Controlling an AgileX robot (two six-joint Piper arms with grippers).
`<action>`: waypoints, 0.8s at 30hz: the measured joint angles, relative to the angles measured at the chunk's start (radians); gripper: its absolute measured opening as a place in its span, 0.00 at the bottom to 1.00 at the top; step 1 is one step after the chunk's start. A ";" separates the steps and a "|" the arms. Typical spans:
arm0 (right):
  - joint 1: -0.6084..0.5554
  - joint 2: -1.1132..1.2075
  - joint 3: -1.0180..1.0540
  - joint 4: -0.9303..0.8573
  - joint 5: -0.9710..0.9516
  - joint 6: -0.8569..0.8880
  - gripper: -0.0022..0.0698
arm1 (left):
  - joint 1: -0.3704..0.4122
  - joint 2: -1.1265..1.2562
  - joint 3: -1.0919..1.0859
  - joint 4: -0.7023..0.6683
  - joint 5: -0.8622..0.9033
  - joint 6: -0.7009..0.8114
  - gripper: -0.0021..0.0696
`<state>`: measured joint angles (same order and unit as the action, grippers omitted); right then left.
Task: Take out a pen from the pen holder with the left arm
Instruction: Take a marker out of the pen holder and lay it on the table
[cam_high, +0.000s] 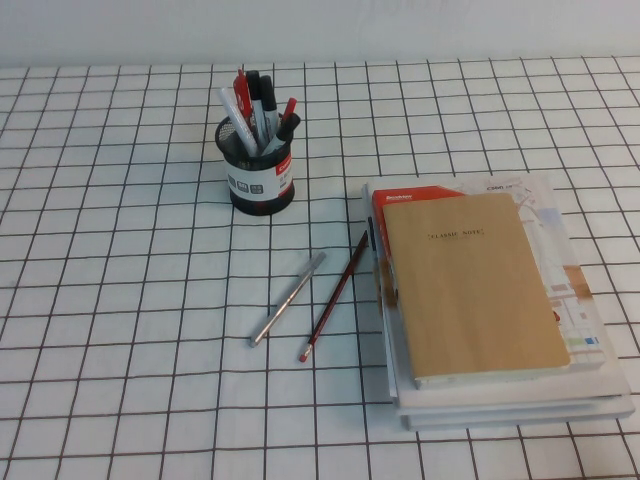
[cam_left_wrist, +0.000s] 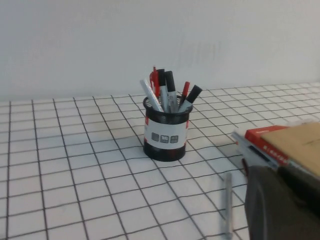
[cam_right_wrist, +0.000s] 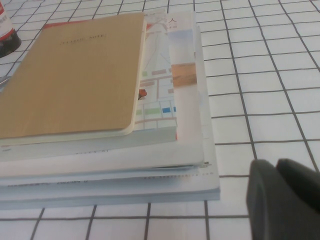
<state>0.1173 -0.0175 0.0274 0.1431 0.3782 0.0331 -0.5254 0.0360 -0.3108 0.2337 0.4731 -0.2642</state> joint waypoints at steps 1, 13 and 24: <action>0.000 0.000 0.000 0.000 0.000 0.000 0.01 | 0.000 0.000 0.027 0.038 -0.030 -0.013 0.03; 0.000 0.000 0.000 0.000 0.000 0.000 0.01 | 0.162 0.000 0.228 0.218 -0.170 -0.102 0.03; 0.000 0.000 0.000 0.000 0.000 0.000 0.01 | 0.500 0.000 0.335 0.062 -0.401 -0.137 0.03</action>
<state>0.1173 -0.0175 0.0274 0.1431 0.3782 0.0331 -0.0258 0.0360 0.0243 0.2957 0.0716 -0.4014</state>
